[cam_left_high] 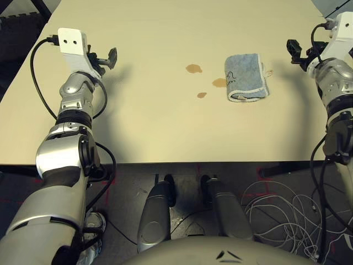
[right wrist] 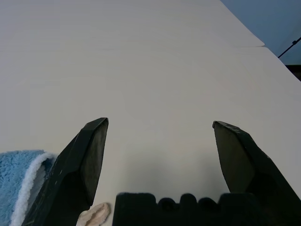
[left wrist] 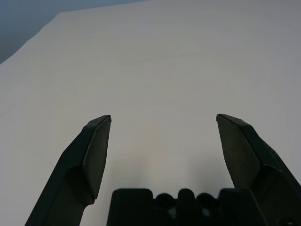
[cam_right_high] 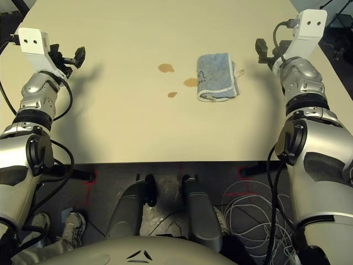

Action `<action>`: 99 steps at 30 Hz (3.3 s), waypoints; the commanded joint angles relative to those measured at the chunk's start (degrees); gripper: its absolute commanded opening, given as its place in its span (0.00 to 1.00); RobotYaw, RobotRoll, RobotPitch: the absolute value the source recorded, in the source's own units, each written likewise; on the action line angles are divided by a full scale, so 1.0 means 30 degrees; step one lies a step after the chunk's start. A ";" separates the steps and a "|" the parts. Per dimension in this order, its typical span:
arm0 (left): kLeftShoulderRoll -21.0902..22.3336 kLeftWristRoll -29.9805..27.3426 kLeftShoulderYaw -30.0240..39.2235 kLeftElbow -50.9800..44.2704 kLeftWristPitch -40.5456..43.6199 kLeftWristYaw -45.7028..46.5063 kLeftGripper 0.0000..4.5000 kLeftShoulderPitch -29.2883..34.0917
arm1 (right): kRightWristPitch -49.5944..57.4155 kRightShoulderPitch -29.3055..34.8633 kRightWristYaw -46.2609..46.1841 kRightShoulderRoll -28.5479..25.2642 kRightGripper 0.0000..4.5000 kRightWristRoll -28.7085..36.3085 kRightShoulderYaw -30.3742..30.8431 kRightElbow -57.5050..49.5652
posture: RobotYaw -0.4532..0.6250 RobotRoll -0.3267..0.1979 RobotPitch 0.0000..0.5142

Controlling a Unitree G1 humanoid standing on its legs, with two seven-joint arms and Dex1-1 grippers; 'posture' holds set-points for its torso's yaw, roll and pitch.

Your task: Wipe the water off the table with a rag.

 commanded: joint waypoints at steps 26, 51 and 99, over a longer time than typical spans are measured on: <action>0.2707 0.0306 -0.3707 -0.1973 0.7427 -2.0602 1.00 -0.3392 | 1.5621 -0.3891 1.1125 -0.3828 1.00 -0.1646 0.2966 0.0591 | 0.42 0.62 0.58; 0.2514 -0.0009 -0.3998 -0.3598 0.8781 -2.1841 1.00 -0.2680 | 1.8269 -0.2242 0.8695 -0.1627 1.00 0.0131 0.0471 0.0560 | 0.45 0.62 0.67; 0.1673 0.0031 -0.4160 -0.3513 0.8796 -2.1541 1.00 -0.2179 | 1.8112 -0.4895 1.0215 0.1895 0.01 0.2894 -0.0125 -0.0775 | 0.41 0.62 0.68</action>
